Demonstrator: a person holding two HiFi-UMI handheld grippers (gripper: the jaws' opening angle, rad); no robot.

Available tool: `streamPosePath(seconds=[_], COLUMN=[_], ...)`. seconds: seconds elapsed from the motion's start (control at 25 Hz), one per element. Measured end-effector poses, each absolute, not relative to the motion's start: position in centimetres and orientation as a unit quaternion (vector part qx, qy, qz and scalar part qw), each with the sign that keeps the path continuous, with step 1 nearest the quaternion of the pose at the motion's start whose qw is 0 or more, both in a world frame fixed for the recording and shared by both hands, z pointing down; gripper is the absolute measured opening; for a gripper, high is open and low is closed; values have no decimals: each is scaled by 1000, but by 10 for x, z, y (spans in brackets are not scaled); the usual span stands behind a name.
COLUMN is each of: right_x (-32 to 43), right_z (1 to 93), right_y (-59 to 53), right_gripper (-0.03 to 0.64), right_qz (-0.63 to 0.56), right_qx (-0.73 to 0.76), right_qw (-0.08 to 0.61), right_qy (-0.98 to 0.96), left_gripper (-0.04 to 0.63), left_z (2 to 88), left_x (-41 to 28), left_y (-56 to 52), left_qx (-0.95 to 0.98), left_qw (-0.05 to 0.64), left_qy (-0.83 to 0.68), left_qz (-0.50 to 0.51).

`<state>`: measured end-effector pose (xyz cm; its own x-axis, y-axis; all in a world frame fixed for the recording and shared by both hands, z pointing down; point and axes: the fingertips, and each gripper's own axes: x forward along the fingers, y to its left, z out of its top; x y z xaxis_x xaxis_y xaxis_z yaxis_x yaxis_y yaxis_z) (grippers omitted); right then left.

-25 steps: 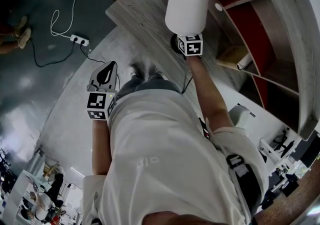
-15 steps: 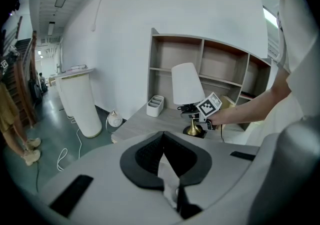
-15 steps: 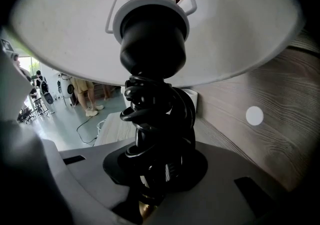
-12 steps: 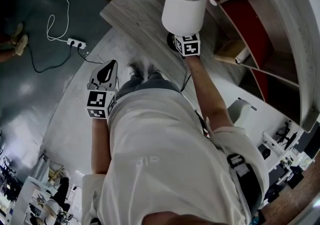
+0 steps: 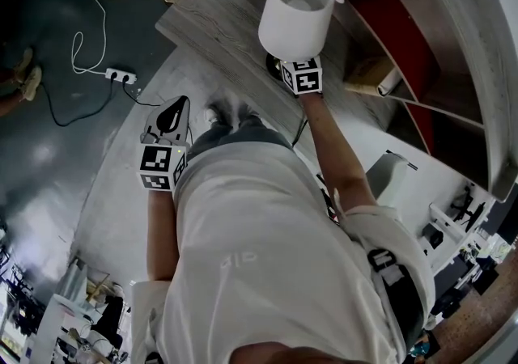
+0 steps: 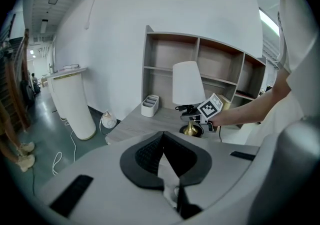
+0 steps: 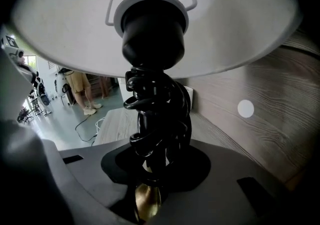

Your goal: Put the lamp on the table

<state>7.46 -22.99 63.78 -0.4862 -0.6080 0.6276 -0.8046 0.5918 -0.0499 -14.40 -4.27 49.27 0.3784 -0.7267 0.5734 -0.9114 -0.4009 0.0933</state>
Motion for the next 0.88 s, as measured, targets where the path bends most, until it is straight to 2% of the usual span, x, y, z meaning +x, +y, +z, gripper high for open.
streamPosePath(seconds=[0.52, 0.88], right_x=[82, 87], right_z=[637, 629], right_y=[-214, -201], right_gripper=[197, 208], right_qz=[186, 186], right_qx=[425, 431], right_qw=[289, 283], right_qy=[-837, -836], left_gripper=[15, 15], left_z=[495, 495], left_x=[-141, -136], left_y=[-49, -54], left_qx=[821, 833], left_qw=[197, 195], left_qy=[-484, -468], left_qz=[228, 223])
